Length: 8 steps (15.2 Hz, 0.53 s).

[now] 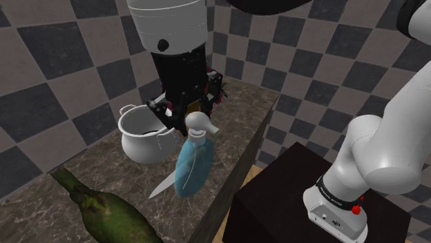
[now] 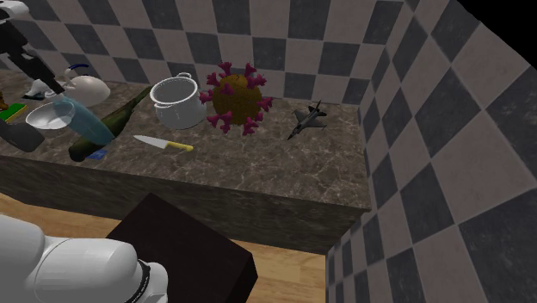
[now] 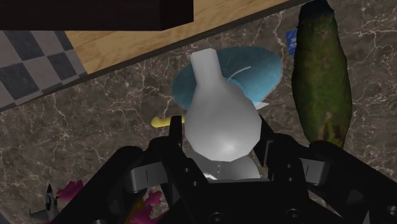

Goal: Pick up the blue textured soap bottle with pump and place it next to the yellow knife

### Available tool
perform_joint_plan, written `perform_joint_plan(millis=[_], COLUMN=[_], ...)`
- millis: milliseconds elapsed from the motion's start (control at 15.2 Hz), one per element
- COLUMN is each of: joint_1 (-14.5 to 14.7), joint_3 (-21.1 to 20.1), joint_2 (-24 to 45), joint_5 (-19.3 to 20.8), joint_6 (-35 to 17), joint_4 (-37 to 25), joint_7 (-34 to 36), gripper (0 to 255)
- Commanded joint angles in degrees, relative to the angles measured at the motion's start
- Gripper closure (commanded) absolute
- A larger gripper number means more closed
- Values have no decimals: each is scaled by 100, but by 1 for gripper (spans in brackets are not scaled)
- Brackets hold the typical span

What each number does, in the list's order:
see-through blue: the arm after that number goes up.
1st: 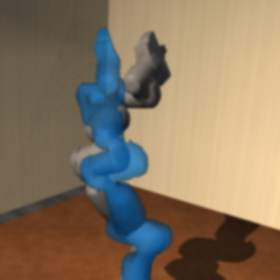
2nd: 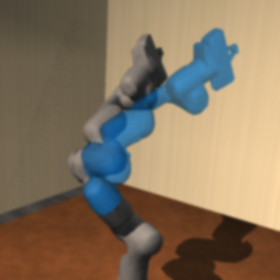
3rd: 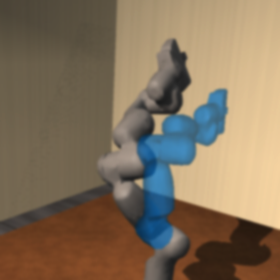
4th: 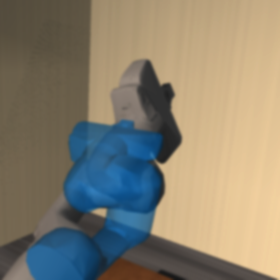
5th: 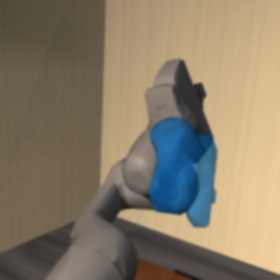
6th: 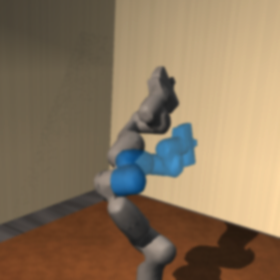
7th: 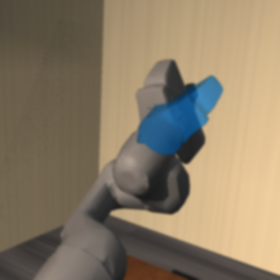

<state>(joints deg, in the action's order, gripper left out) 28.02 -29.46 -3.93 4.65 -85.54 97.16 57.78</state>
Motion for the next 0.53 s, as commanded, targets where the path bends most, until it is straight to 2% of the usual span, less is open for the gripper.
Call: perform_joint_plan(millis=[0,462], joint_1=[-4,-3], joint_3=[8,14], joint_2=[-37,-90], joint_5=[-16,-40], joint_6=[-173,-719], joint_4=[198,792], joint_7=[1,31], gripper=[255,255])
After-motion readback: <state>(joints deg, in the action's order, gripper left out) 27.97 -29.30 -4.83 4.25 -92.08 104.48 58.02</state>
